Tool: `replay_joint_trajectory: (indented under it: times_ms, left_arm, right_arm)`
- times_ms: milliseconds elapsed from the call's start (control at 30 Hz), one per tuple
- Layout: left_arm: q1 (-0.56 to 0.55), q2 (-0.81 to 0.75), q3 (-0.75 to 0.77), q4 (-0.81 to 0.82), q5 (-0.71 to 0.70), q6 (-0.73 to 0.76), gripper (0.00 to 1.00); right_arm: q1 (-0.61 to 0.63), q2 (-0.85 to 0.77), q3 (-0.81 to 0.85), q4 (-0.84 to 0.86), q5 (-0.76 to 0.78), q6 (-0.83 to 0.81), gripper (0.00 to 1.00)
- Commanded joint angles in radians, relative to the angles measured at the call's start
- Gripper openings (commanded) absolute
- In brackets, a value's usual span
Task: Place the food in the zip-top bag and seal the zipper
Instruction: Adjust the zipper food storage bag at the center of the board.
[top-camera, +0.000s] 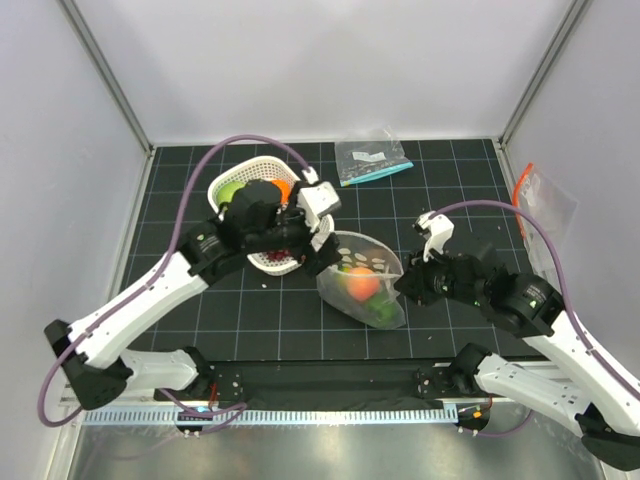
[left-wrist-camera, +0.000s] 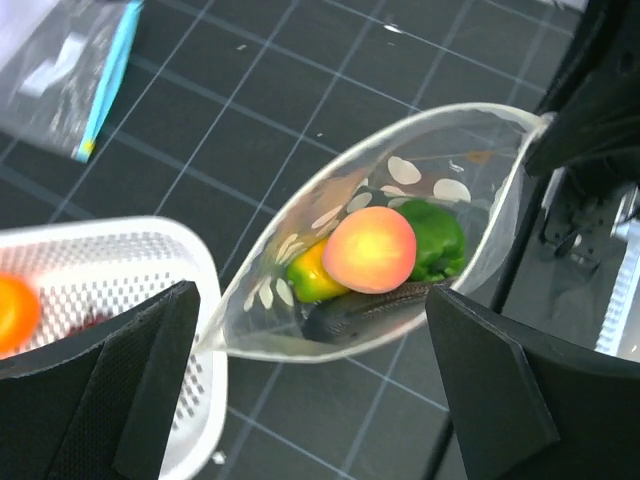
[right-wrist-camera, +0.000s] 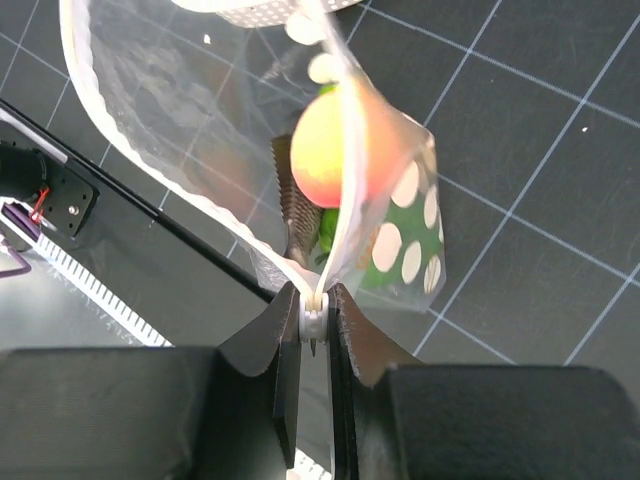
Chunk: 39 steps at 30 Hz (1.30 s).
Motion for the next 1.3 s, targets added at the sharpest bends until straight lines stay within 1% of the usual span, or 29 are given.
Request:
replay_joint_trajectory:
  times_ms: [0,33,67,100,133,167,200,233,300,367,400,467,600,667,700,733,800,833,867,933,967,1033,1067,1100,1133,1167,1200,1233,1267]
  left_arm:
    - [0.000,0.090,0.066,0.057,0.247,0.267,1.00]
    - [0.000,0.111,0.109,0.048,0.291,0.290,1.00]
    - [0.000,0.166,0.131,0.035,0.337,0.312,1.00]
    - [0.000,0.196,0.163,0.002,0.427,0.343,1.00]
    - [-0.002,0.234,0.236,-0.033,0.469,0.364,1.00]
    - [-0.003,0.303,0.278,-0.122,0.508,0.395,1.00]
    - [-0.009,0.344,0.316,-0.162,0.532,0.439,1.00]
    - [-0.014,0.401,0.390,-0.236,0.536,0.473,0.98]
    - [-0.028,0.434,0.433,-0.252,0.565,0.513,0.95]
    - [-0.028,0.446,0.436,-0.250,0.623,0.518,0.95]
    - [-0.028,0.446,0.421,-0.250,0.681,0.524,0.95]
    - [-0.026,0.441,0.401,-0.233,0.721,0.525,0.95]
    - [-0.026,0.409,0.352,-0.196,0.796,0.464,0.85]
    - [-0.029,0.380,0.317,-0.137,0.803,0.424,0.83]
    - [-0.032,0.354,0.260,-0.103,0.789,0.398,0.81]
    - [-0.040,0.343,0.234,-0.063,0.728,0.387,0.79]
    - [-0.084,0.336,0.194,-0.057,0.642,0.404,0.75]
    - [-0.100,0.334,0.186,-0.058,0.570,0.418,0.72]
    - [-0.124,0.335,0.183,-0.060,0.542,0.420,0.68]
    - [-0.143,0.348,0.180,-0.060,0.484,0.418,0.59]
    - [-0.155,0.355,0.182,-0.060,0.424,0.412,0.53]
    - [-0.157,0.366,0.188,-0.046,0.379,0.398,0.29]
    - [-0.157,0.377,0.194,-0.037,0.323,0.365,0.08]
    - [-0.157,0.383,0.200,-0.032,0.297,0.355,0.01]
    - [-0.157,0.388,0.206,-0.034,0.275,0.351,0.00]
    - [-0.157,0.389,0.209,-0.032,0.255,0.343,0.00]
    - [-0.157,0.386,0.209,-0.034,0.232,0.343,0.00]
    - [-0.157,0.382,0.208,-0.031,0.215,0.343,0.00]
    - [-0.157,0.368,0.205,-0.026,0.198,0.337,0.00]
  right_arm:
    - [0.001,0.005,0.046,-0.013,-0.016,-0.054,0.01]
    - [0.001,0.003,0.046,-0.010,-0.031,-0.057,0.01]
    - [0.001,0.005,0.049,-0.010,-0.033,-0.060,0.01]
    - [0.001,0.005,0.052,-0.008,-0.037,-0.067,0.01]
    - [0.003,0.008,0.057,-0.014,-0.039,-0.076,0.01]
    - [0.001,0.016,0.069,-0.019,-0.039,-0.080,0.01]
    - [0.003,0.016,0.073,-0.020,-0.042,-0.086,0.01]
    - [0.001,0.017,0.080,-0.019,-0.060,-0.099,0.01]
    - [0.001,0.016,0.083,-0.014,-0.079,-0.109,0.01]
    - [0.001,0.014,0.092,-0.019,-0.090,-0.114,0.01]
    - [0.001,0.016,0.095,-0.023,-0.090,-0.117,0.01]
    - [0.001,0.014,0.098,-0.027,-0.090,-0.126,0.01]
    - [0.001,0.017,0.112,-0.037,-0.057,-0.125,0.01]
    - [0.001,0.022,0.116,-0.037,-0.057,-0.120,0.01]
    - [0.001,0.025,0.116,-0.034,-0.066,-0.119,0.01]
    - [0.001,0.023,0.115,-0.030,-0.074,-0.119,0.01]
    - [0.001,0.023,0.113,-0.017,-0.096,-0.114,0.01]
    - [0.001,0.022,0.113,-0.010,-0.100,-0.111,0.01]
    - [0.001,0.020,0.113,-0.005,-0.103,-0.110,0.01]
    - [0.001,0.020,0.116,0.009,-0.123,-0.099,0.01]
    - [0.001,0.016,0.116,0.013,-0.132,-0.100,0.01]
    - [0.001,0.011,0.109,0.027,-0.143,-0.094,0.01]
    - [0.003,0.005,0.104,0.035,-0.142,-0.093,0.01]
    - [0.001,0.003,0.098,0.039,-0.143,-0.091,0.01]
    - [0.001,0.002,0.094,0.042,-0.145,-0.091,0.02]
    - [0.001,0.000,0.089,0.053,-0.146,-0.093,0.04]
    - [0.001,-0.001,0.078,0.056,-0.148,-0.090,0.09]
    - [0.001,-0.004,0.074,0.061,-0.145,-0.087,0.27]
    - [0.001,-0.007,0.069,0.072,-0.139,-0.083,0.40]
